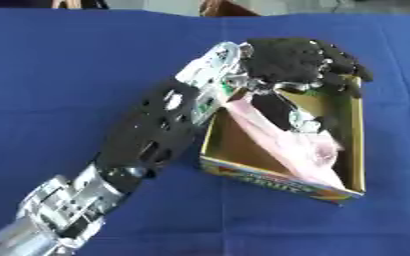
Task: Pick up objects on the table and place them in the box.
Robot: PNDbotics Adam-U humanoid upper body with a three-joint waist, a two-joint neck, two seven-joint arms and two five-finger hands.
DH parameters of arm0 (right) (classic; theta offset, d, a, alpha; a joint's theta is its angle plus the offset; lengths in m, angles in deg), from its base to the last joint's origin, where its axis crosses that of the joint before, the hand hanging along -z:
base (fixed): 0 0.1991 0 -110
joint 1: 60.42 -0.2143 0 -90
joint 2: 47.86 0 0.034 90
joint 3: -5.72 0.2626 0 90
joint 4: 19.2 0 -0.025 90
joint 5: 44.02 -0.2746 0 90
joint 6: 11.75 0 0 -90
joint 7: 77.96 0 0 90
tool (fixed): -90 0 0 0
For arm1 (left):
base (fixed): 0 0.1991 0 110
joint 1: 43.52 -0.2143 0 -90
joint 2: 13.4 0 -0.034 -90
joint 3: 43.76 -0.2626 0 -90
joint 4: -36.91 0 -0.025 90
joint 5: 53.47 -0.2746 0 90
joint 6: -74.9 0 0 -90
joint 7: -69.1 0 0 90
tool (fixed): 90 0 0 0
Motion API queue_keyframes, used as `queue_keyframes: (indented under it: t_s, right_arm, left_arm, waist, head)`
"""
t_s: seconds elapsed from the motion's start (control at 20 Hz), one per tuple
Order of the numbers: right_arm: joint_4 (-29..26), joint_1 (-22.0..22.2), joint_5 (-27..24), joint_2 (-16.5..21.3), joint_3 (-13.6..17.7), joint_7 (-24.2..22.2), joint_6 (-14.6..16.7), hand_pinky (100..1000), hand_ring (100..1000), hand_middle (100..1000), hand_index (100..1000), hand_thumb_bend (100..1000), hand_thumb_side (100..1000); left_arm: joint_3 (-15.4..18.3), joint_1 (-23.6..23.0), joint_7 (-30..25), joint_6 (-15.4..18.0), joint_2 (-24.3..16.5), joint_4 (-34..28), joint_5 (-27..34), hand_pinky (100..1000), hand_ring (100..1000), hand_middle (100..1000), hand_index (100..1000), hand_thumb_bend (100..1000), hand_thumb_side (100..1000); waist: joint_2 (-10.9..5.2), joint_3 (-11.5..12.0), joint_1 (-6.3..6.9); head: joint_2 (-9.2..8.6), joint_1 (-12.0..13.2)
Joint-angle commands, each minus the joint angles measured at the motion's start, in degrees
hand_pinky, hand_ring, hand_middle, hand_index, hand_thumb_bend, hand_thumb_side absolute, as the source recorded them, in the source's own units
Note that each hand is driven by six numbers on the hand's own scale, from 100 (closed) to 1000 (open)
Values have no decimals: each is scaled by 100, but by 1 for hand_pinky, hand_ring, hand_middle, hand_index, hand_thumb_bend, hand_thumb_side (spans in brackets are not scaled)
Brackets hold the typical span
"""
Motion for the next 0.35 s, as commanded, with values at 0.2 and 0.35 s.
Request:
queue_keyframes:
  t_s: [0.2, 0.35]
  right_arm:
    - [-116, -52, -7, 74, 43, -20, 10, 688, 643, 720, 891, 100, 866]
    - [-116, -54, -5, 77, 45, -22, 10, 688, 643, 720, 891, 100, 866]
  left_arm:
    - [64, 60, 3, -28, 27, -126, -2, 866, 926, 937, 909, 128, 942]
    - [65, 47, -2, -22, 28, -156, 44, 848, 922, 933, 901, 114, 948]
  waist:
    - [-80, 9, -28]
    - [-81, 21, -25]
  head:
    - [-60, 30]
    - [-60, 22]
